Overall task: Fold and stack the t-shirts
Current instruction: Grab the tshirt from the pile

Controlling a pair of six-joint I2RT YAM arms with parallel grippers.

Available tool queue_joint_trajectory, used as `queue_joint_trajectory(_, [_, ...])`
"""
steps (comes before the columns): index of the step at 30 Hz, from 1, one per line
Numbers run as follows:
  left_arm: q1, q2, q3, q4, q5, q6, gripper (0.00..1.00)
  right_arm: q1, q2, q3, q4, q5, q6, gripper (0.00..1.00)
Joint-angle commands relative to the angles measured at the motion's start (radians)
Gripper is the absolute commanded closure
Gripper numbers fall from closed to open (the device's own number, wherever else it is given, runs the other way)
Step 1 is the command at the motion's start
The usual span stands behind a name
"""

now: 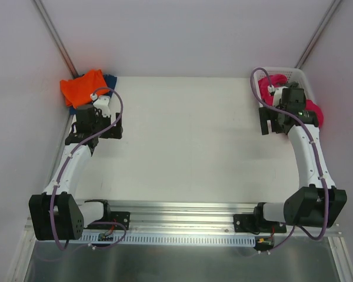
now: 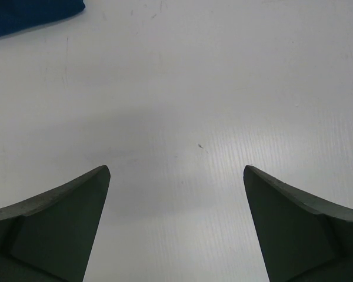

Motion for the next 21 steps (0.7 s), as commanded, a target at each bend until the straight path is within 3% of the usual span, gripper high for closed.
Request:
queue_joint_trajectory(1, [0.012, -0.032, -0.008, 0.038, 0.005, -0.027, 0.01, -0.008, 0.017, 0.062, 0.000, 0.095, -0.002, 0.04])
queue_joint_trajectory(8, [0.014, 0.005, 0.028, 0.052, 0.024, -0.041, 0.01, -0.026, 0.113, 0.050, 0.075, 0.321, -0.030, 0.04])
queue_joint_trajectory(13, [0.012, 0.026, 0.055, 0.061, 0.012, -0.036, 0.01, -0.048, 0.146, 0.074, 0.147, 0.362, -0.055, 0.04])
queue_joint_trajectory(16, [0.014, 0.040, 0.065, 0.061, -0.002, -0.030, 0.01, -0.054, 0.170, 0.073, 0.141, 0.288, -0.154, 0.04])
queue_joint_trajectory(21, [0.014, 0.054, 0.082, 0.061, -0.005, -0.019, 0.01, -0.072, 0.210, 0.239, 0.087, 0.148, -0.051, 0.04])
